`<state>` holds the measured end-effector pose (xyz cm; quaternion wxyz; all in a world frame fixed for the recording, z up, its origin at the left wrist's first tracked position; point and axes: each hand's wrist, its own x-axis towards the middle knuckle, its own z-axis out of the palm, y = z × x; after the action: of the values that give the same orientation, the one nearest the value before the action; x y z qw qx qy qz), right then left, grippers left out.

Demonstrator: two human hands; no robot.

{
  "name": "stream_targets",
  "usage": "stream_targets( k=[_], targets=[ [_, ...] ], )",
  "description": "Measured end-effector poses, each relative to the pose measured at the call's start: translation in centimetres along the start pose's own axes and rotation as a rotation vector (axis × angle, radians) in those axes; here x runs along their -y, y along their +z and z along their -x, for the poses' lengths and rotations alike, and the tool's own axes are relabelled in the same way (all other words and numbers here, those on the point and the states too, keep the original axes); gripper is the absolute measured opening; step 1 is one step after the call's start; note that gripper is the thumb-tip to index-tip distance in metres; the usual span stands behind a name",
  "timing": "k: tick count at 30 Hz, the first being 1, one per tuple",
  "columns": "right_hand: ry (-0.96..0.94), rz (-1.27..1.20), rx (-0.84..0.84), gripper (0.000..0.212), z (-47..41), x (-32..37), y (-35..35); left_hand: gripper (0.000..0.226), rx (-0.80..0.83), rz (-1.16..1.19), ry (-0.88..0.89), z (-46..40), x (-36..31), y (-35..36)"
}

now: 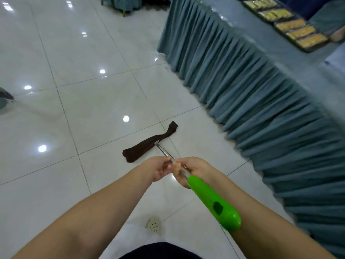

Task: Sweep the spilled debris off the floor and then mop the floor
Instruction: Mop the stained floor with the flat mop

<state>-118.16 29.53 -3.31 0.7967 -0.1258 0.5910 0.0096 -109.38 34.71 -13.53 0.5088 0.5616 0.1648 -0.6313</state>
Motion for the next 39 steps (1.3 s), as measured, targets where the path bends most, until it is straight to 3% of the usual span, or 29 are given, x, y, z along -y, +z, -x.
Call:
stream_targets(
  k=[2,4,7,9,13,17,21,24,28,32,37,39],
  targets=[
    [-0.103,0.017,0.033,0.008,0.9,0.9,-1.2,0.014,-0.085,-0.116,0.067,0.0,0.4,1.0],
    [-0.179,0.02,0.161,0.013,1.7,1.8,-2.6,0.023,-0.118,-0.223,0.177,-0.3,0.9,1.7],
    [-0.347,0.055,0.299,0.021,2.1,2.6,-4.4,0.042,-0.122,-0.606,0.539,-0.7,1.4,2.2],
    [-0.492,0.119,0.218,0.025,2.0,2.8,-4.7,0.052,-0.11,-0.881,0.774,-0.7,1.6,2.8],
    [-0.824,0.482,-0.031,0.034,2.1,2.7,-5.1,0.057,-0.073,-0.964,0.972,-1.1,1.1,4.4],
    [-1.176,0.844,-0.287,0.019,2.9,2.3,-6.1,0.041,-0.064,-1.002,1.011,-1.2,0.5,5.5],
    [-1.335,0.912,-0.329,0.013,3.5,2.9,-6.3,0.033,0.052,-1.068,0.98,-1.3,0.1,5.7],
    [-1.377,1.096,-0.428,0.026,3.3,3.3,-6.2,0.034,0.098,-1.109,0.942,-1.3,-0.1,5.5],
    [-1.411,1.151,-0.428,0.034,3.2,3.8,-4.8,0.045,0.017,-1.116,0.953,-0.4,-0.5,5.2],
    [-1.313,1.017,-0.445,0.042,3.8,4.9,-1.9,0.034,0.224,-0.9,0.846,1.0,-2.7,4.3],
    [-1.333,1.011,-0.372,0.039,4.3,6.4,2.1,0.061,0.038,-0.964,1.03,2.9,-4.4,2.3],
    [-1.319,1.036,-0.308,0.037,4.3,6.3,3.2,0.059,-0.002,-0.921,1.061,3.4,-4.3,1.0]
  ],
)
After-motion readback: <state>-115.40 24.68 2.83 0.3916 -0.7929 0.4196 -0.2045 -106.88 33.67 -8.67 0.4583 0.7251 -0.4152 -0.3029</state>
